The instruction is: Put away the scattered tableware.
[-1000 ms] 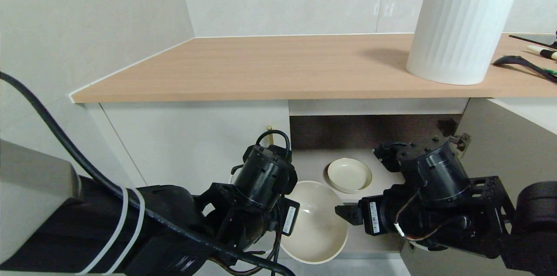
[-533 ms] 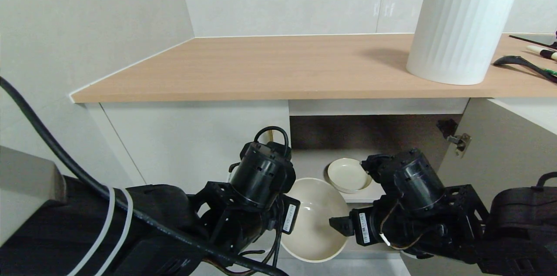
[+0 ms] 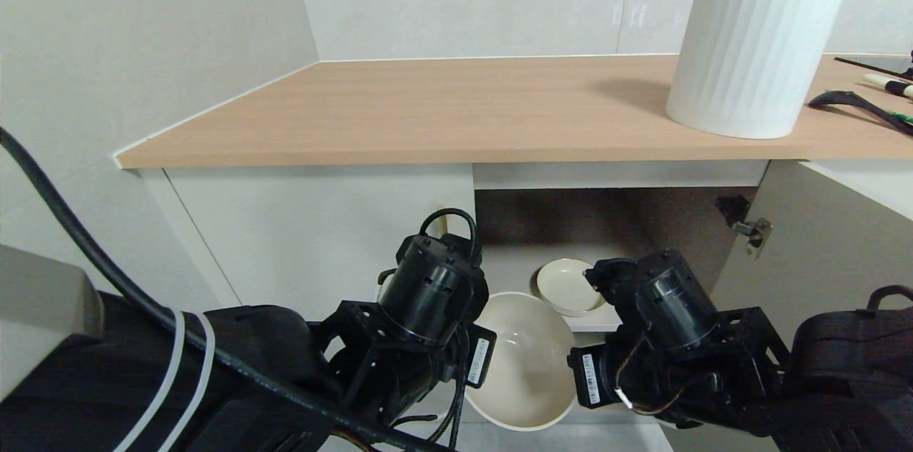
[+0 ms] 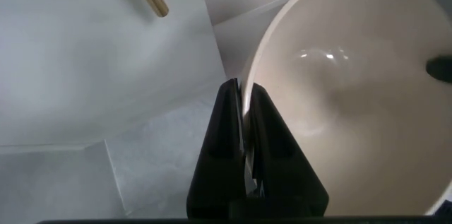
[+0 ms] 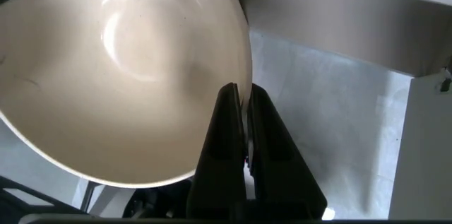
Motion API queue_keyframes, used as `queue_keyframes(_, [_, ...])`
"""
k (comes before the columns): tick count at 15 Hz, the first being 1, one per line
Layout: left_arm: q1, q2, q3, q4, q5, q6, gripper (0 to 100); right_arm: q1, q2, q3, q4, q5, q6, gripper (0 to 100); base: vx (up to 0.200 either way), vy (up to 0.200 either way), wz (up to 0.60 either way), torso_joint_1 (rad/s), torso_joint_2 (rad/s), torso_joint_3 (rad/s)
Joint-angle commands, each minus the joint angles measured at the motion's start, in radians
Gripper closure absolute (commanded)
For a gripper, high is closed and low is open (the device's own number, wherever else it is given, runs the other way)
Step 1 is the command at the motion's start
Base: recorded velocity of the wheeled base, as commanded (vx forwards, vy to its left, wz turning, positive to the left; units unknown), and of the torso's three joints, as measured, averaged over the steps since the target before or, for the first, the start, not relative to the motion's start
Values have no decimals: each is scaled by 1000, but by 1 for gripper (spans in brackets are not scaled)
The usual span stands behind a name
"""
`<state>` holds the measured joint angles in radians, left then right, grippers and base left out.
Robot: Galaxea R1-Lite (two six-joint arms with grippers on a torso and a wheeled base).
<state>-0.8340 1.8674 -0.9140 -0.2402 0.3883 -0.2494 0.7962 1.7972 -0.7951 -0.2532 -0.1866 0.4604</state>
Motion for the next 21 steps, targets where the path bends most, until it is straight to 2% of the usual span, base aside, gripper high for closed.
queue_keyframes(1, [0,1,0,-1,1,-1,100,1,4,1,2,-1,-2,100,0,0,0,0,0,0])
queue_keyframes(4, [0,2,1,1,1,1,100,1,4,1,2,-2,-3,100,0,0,0,0,0,0])
queue_keyframes(5, [1,2,1,1,1,1,0,1,4,1,2,-1,-3,100,0,0,0,0,0,0])
queue_keyframes(12, [1,-59,11,-1,15,-1,0,-9,14,1,2,-8,0,100,0,0,0,0,0,0])
queue_keyframes(17, [0,-106,18,-1,21,1,0,-167,105,-73,-17,-11,27,100,0,0,0,0,0,0])
queue_keyframes(18, [1,-110,18,-1,21,1,0,-173,116,-84,-17,-13,44,100,0,0,0,0,0,0])
queue_keyframes(19, [0,-111,20,-1,21,1,0,-199,177,-147,-14,-60,135,100,0,0,0,0,0,0])
queue_keyframes(21, [1,-113,18,-1,21,2,0,-226,228,-196,-15,-122,159,100,0,0,0,0,0,0])
